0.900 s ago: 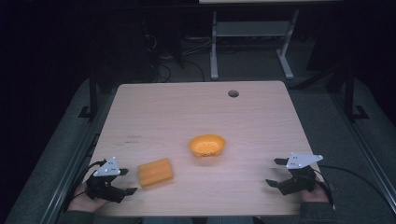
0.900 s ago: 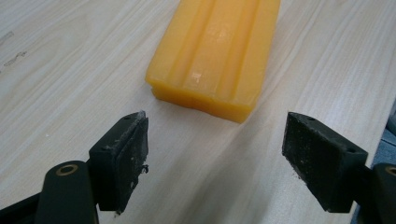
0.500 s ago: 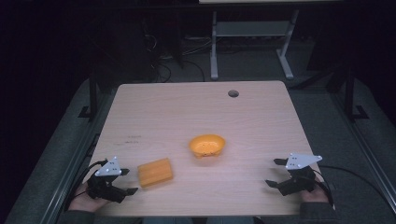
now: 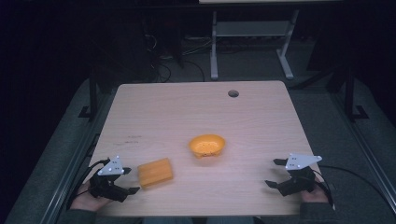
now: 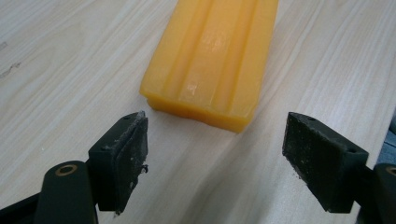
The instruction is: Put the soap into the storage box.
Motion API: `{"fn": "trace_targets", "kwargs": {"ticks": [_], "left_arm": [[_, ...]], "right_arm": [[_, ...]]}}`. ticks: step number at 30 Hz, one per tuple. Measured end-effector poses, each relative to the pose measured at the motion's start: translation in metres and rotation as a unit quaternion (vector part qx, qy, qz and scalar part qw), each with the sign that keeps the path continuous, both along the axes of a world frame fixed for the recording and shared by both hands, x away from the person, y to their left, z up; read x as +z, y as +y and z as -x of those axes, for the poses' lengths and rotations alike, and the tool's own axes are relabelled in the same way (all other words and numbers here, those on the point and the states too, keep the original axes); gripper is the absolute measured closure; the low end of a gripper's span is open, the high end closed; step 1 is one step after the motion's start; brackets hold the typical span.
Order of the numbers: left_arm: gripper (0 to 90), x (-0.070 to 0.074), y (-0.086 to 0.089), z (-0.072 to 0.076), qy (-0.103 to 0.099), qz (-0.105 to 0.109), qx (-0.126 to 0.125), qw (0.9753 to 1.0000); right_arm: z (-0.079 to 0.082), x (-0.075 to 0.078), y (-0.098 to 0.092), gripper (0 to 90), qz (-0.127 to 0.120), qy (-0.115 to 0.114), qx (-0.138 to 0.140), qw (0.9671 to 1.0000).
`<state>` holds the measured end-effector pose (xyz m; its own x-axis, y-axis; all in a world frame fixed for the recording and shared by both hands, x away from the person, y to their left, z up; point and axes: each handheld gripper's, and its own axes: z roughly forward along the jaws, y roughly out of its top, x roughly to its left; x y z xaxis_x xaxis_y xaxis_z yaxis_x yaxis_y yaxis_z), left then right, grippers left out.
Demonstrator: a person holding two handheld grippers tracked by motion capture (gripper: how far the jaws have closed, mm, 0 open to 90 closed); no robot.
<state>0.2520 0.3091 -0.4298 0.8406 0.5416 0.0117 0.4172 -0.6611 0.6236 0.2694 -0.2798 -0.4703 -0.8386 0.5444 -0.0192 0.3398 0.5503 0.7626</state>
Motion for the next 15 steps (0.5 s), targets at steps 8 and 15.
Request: {"fn": "trace_targets", "kwargs": {"ticks": [8, 15], "left_arm": [[20.8, 0.0027, -0.0065, -0.0037, -0.006, -0.006, -0.006, 0.9999], [20.1, 0.005, -0.0103, -0.0073, -0.007, -0.002, -0.007, 0.9999]], "right_arm": [[0.0005, -0.0006, 0.0005, 13.5, -0.001, 0.001, 0.0, 1.0], [0.0011, -0.0009, 0.0012, 13.5, -0.001, 0.001, 0.002, 1.0]]}}
